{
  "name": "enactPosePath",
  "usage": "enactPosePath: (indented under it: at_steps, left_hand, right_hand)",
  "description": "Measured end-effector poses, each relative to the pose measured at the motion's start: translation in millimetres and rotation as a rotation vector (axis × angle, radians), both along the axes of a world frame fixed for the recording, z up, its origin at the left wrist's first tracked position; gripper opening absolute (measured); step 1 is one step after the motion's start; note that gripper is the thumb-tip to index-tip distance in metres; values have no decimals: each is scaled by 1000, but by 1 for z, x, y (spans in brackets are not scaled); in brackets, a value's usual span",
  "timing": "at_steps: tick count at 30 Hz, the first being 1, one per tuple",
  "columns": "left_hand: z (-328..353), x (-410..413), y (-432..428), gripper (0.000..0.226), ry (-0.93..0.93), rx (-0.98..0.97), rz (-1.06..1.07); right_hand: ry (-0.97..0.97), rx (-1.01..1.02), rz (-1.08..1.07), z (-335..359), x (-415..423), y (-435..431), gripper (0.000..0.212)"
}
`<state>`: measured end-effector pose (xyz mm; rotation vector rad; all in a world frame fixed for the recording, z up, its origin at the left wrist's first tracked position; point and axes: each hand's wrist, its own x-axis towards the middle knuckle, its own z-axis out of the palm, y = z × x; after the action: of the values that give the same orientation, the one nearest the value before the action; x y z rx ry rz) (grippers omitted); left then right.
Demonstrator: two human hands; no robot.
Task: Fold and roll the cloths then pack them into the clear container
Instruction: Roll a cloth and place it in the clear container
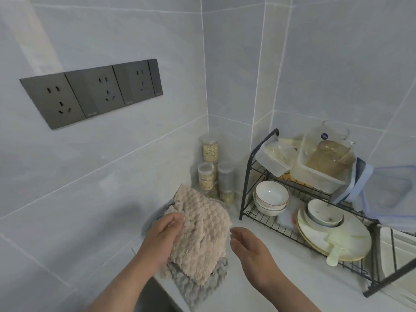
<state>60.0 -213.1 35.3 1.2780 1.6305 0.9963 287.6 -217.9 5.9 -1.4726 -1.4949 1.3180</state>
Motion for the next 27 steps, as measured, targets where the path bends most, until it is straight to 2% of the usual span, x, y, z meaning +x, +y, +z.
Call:
enactPosePath:
  at_steps: [3, 8, 11, 15, 19, 22, 27]
  left_hand:
    - [-7, -18, 45, 17, 125, -48, -82]
    - [-19, -42, 129, 22, 163, -46, -212]
    - [-39, -48, 175, 32, 303, -22, -337]
    - [-61, -34, 216, 35, 596, 160, -491]
    - [-97, -31, 240, 26, 766, 127, -597]
    - [-119, -33, 246, 18, 855, 118, -659]
    - [-138, -37, 243, 6, 999, 284, -614]
  right_hand:
    - [-22, -55, -78, -17, -17, 26, 32]
    - [-102, -155, -216, -37, -48, 80, 26]
    - [-161, -177, -276, -47, -59, 115, 22]
    - [-259, -197, -340, -61, -58, 149, 31]
    - [-432, -182, -304, -83, -57, 172, 40]
    - [-545, -127, -239, -100, -57, 186, 37]
    - [-571, 19, -127, -136, -61, 198, 33]
